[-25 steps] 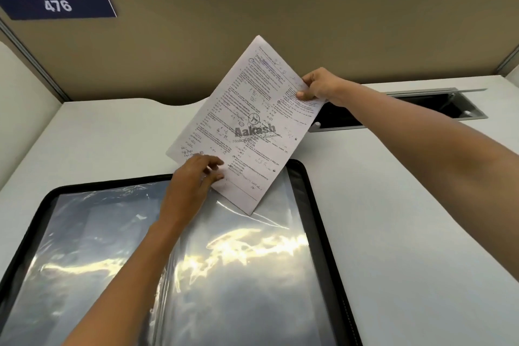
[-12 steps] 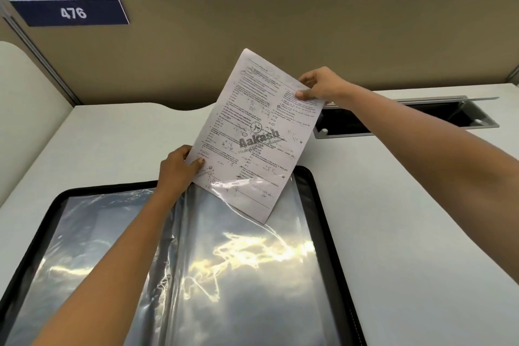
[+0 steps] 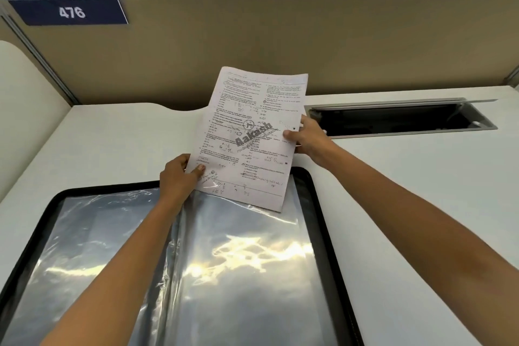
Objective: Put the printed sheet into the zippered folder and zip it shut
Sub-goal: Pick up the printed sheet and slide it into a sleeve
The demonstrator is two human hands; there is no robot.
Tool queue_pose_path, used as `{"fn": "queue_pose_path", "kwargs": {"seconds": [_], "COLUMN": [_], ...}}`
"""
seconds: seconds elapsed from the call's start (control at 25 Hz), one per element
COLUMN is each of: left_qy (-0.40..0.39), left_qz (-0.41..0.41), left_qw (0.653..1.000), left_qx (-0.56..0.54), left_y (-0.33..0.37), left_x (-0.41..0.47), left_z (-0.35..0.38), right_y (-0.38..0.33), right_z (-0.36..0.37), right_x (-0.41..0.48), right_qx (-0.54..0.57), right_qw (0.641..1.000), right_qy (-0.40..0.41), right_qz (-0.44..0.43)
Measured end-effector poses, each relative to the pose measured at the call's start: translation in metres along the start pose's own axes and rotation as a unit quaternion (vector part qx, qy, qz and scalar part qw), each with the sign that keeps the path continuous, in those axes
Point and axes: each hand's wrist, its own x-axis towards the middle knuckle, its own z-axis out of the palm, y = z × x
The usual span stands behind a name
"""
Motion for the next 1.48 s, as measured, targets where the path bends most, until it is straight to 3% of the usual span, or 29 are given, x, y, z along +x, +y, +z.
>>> {"fn": "queue_pose_path", "kwargs": {"seconds": [0.24, 0.4, 0.52, 0.64, 0.76, 1.48], "left_qy": [-0.048, -0.011, 0.029, -0.009, -0.066, -0.108], "left_qz": [0.001, 0.029, 0.103, 0.167, 0.168, 0.210], "left_qw": [0.999, 0.998, 0.993, 0.981, 0.968, 0.903], "left_qx": [0.019, 0.060, 0.053, 0.094, 0.173, 0.359], "left_y": [-0.003, -0.005, -0.007, -0.006, -0.009, -0.019], "left_x": [0.000, -0.004, -0.013, -0.020, -0.025, -0.001], "left_z": [-0.011, -0.016, -0.019, -0.019, -0.015, -0.039], "right_y": [-0.014, -0.022, -0.020, -0.016, -0.015, -0.033], "right_z": [0.006, 0.008, 0.007, 0.007, 0.005, 0.018], "right_x": [0.011, 0.019, 0.022, 0.024, 0.025, 0.032], "right_qx": [-0.091, -0.136, -0.146, -0.107, -0.096, -0.144], "right_qw": [0.992, 0.983, 0.982, 0.990, 0.993, 0.985], "right_qy": [0.013, 0.032, 0.013, -0.004, -0.007, -0.032], "right_qz": [-0.085, -0.123, -0.117, -0.088, -0.074, -0.084]}}
